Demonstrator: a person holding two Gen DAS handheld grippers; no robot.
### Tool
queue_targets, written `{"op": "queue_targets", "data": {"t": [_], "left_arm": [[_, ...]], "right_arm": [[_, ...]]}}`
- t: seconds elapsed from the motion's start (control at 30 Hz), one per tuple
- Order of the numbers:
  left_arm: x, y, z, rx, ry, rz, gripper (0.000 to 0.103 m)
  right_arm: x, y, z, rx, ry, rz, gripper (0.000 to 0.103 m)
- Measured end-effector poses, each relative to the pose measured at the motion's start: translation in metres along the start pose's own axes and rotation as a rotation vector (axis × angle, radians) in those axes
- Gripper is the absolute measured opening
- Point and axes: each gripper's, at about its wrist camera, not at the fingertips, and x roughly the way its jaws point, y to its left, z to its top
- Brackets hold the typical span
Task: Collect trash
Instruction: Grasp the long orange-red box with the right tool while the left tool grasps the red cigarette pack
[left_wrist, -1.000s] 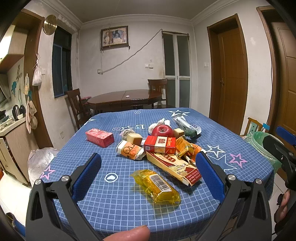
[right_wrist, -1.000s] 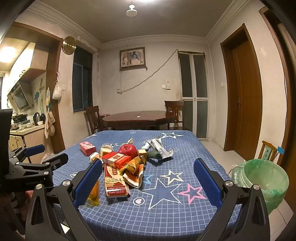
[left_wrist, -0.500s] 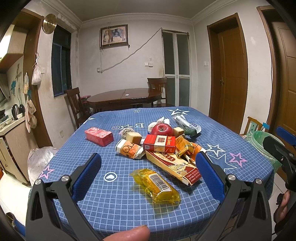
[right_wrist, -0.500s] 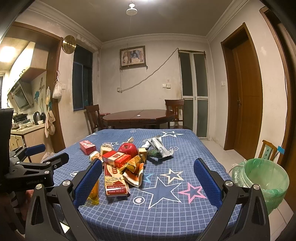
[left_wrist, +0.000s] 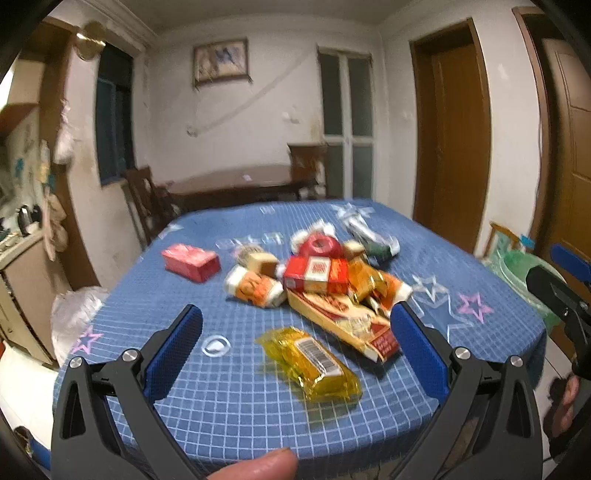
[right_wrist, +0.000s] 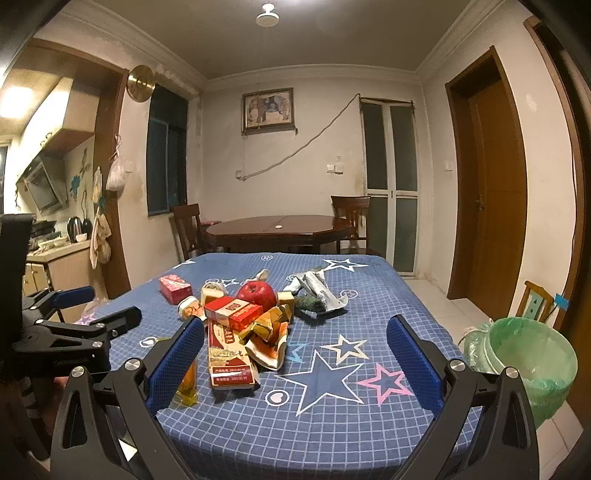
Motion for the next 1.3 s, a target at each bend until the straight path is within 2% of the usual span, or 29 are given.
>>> {"op": "queue_targets", "data": {"t": [0.07,0.17,0.23,0.33,0.43,0.53,0.57,0.6,0.63,0.8,1.07,1.2,1.3], "left_arm": [[0.011,0.007,0.001,-0.003,0.041,-0.016,0.098],[0.022,0.02,0.003,-0.008,0.068,0.0,0.098],[0.035,0.035,0.006,-0.037,0.129,-0.012,0.098],[0.055,0.063,0.008,-0.12,0.224,-0.024,0.098],[0.067,0.084,0.008,-0.159,0.259,-0.004,0.098],[0.087,0.099,0.007,-0.156,0.313,0.012,0.098],[0.094,0.105,0.006,-0.161,0.331,0.016,0.098],[0.102,0.111,0.006,-0.167,0.354,0.023,0.098],[0.112,0.118,0.005,-0.174,0.377,0.025,0.098],[0.138,0.128,0.002,-0.178,0.439,0.008,0.098],[0.167,0.13,0.005,-0.201,0.474,-0.029,0.098],[0.177,0.122,0.01,-0.178,0.479,-0.045,0.098],[0.185,0.114,0.012,-0.16,0.49,-0.058,0.098]], "right_arm": [[0.004,0.001,-0.001,-0.012,0.012,0.005,0.099],[0.012,0.0,0.001,-0.02,0.04,0.019,0.099],[0.02,-0.003,0.003,-0.021,0.064,0.028,0.099],[0.037,-0.006,0.003,0.008,0.129,0.113,0.099],[0.064,0.0,-0.003,0.039,0.24,0.245,0.098],[0.093,0.016,-0.01,0.024,0.332,0.303,0.086],[0.108,0.023,-0.013,0.023,0.378,0.33,0.075],[0.119,0.026,-0.015,0.022,0.405,0.336,0.065],[0.134,0.03,-0.018,0.023,0.447,0.343,0.063],[0.183,0.04,-0.026,0.054,0.547,0.368,0.062],[0.222,0.056,-0.037,0.038,0.644,0.38,0.063],[0.23,0.062,-0.041,0.01,0.665,0.384,0.064],[0.229,0.059,-0.04,0.011,0.64,0.375,0.059]]}}
